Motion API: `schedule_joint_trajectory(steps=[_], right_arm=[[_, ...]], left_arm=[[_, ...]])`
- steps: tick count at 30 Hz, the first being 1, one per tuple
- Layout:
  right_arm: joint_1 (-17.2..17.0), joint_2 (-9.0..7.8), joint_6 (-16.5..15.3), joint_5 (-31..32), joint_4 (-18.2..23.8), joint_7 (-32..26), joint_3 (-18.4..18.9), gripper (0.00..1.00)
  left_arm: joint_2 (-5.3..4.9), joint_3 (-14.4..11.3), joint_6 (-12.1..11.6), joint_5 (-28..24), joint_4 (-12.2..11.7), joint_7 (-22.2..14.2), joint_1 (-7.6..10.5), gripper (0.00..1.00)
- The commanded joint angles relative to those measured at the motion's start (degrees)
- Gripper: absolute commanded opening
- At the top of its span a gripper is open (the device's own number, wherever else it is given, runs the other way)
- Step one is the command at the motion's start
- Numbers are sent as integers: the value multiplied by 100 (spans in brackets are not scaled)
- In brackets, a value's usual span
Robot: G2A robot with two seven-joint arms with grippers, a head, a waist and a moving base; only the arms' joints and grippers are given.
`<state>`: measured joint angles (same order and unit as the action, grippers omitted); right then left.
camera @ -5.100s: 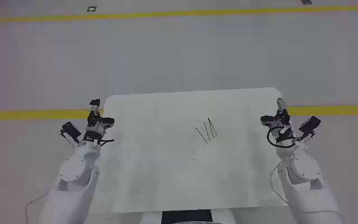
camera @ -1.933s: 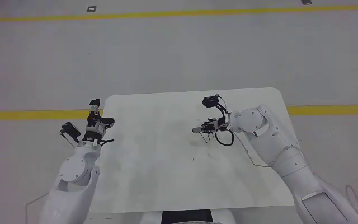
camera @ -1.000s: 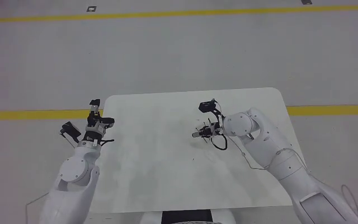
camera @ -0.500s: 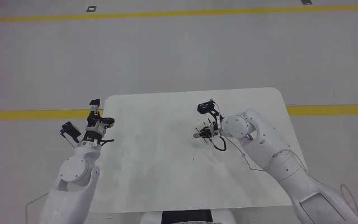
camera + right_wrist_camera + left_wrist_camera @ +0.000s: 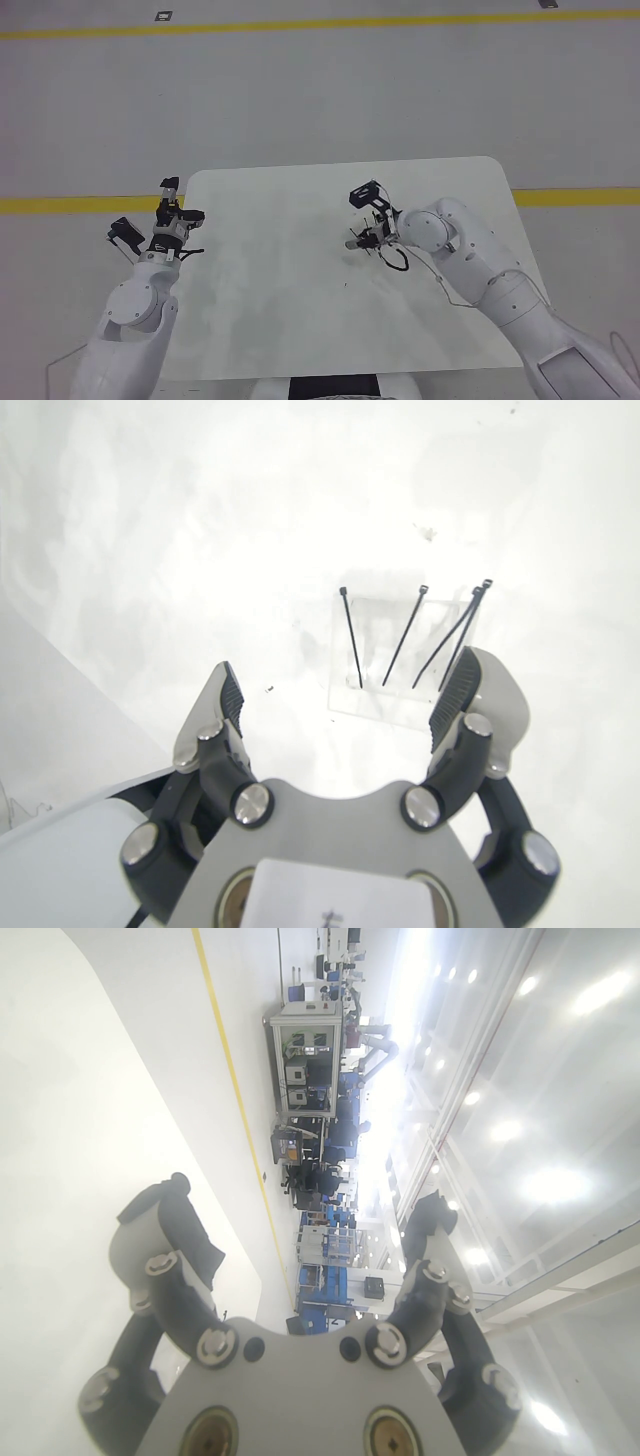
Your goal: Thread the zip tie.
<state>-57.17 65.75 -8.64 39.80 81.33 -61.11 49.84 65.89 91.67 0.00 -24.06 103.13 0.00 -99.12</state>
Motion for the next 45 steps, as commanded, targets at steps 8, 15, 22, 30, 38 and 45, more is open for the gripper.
schedule_joint_trajectory(steps=[8,15,22,30,38,45], right_arm=[[-14,0,33,-41,-26,46,17,100],[-30,-22,-203,-323,-345,353,233,100],[-30,-45,-348,-285,-446,436,313,47],[-17,-40,-446,-284,-542,524,311,32],[12,-4,-294,-204,-687,552,208,22],[108,45,-259,-235,-900,580,120,13]], left_arm=[[0,0,0,0,0,0,0,100],[0,0,0,0,0,0,0,100],[0,0,0,0,0,0,0,100],[0,0,0,0,0,0,0,100],[0,0,0,0,0,0,0,100],[0,0,0,0,0,0,0,100]])
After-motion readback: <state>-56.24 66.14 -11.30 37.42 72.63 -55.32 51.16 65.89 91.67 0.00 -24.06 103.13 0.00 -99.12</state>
